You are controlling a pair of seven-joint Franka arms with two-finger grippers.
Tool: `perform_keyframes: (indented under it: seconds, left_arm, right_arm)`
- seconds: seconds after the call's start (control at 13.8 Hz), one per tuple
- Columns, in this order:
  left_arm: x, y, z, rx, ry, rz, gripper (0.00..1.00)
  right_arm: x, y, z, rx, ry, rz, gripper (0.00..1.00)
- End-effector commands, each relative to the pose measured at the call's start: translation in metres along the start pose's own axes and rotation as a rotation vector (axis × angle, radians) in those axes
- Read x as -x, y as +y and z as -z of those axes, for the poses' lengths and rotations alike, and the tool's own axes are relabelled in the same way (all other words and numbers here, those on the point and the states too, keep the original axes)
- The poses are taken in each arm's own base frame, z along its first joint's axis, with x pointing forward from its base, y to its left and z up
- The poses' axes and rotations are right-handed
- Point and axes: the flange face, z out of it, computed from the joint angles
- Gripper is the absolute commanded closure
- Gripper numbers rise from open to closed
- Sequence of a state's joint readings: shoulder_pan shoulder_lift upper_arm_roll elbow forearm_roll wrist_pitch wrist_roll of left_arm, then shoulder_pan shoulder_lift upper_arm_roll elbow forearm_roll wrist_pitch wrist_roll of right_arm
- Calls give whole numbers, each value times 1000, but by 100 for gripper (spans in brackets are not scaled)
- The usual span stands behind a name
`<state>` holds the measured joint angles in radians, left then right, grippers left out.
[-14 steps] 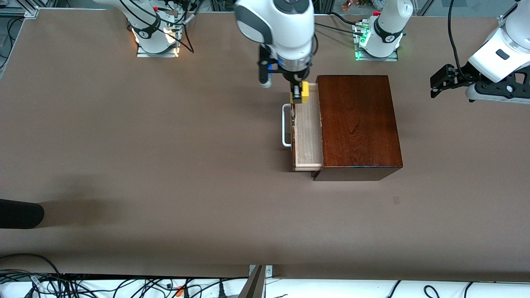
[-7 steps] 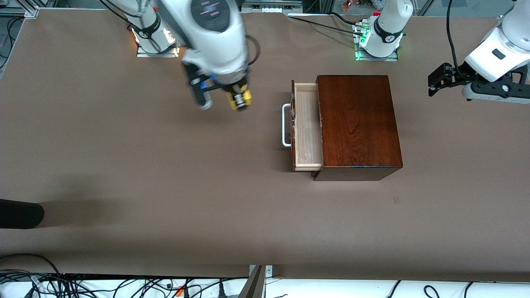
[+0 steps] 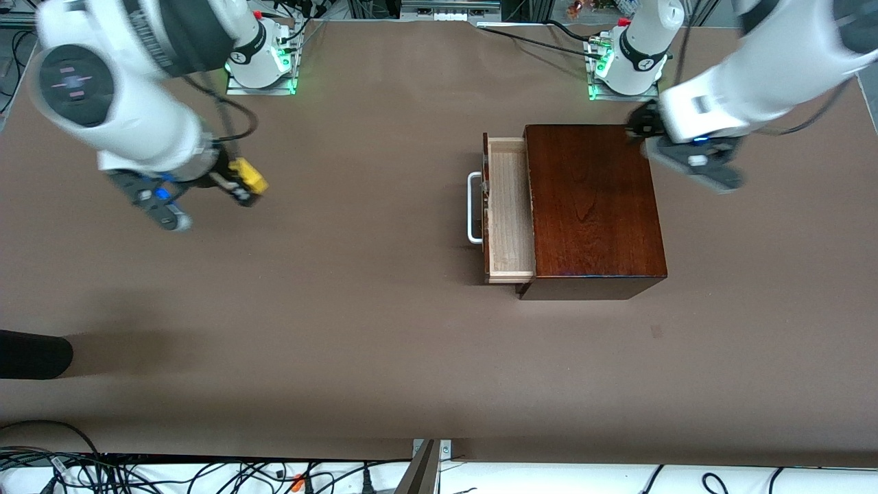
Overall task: Open drawer, take yellow block, close drawer
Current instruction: 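Lift the cube with the right gripper while the left gripper reaches the handle, then lower the cube with the right gripper while the left gripper pushes the drawer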
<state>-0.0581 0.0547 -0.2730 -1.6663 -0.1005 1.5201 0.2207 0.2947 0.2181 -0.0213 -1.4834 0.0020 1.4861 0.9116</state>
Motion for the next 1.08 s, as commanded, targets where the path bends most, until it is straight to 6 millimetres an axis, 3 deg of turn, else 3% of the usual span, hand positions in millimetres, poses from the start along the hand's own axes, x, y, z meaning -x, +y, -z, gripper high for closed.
perform_keyframes:
  seconds: [0.0, 0.07, 0.22, 0.43, 0.51, 0.72, 1.01]
  left_arm:
    - [-35, 45, -33, 52, -63, -178, 0]
    - [-60, 77, -48, 83, -63, -308, 0]
    - [-89, 117, -64, 118, -45, -439, 0]
    - [-111, 178, -80, 83, 53, -643, 0]
    - [-120, 196, -96, 42, 63, -729, 0]
    - [-145, 228, -136, -42, 117, -983, 0]
    - [-170, 236, -196, -35, 125, -1222, 0]
  right_arm:
    - [-36, 48, -15, -11, -31, 163, 82]
    - [-58, 66, -31, -23, -36, 229, 82]
    - [-83, 93, -60, -61, -29, 323, 82]
    - [-92, 127, -115, -115, 30, 418, 82]
    - [-95, 138, -137, -122, 41, 441, 82]
    - [-96, 158, -203, -126, 60, 495, 82]
    - [-96, 196, -275, -115, 85, 563, 82]
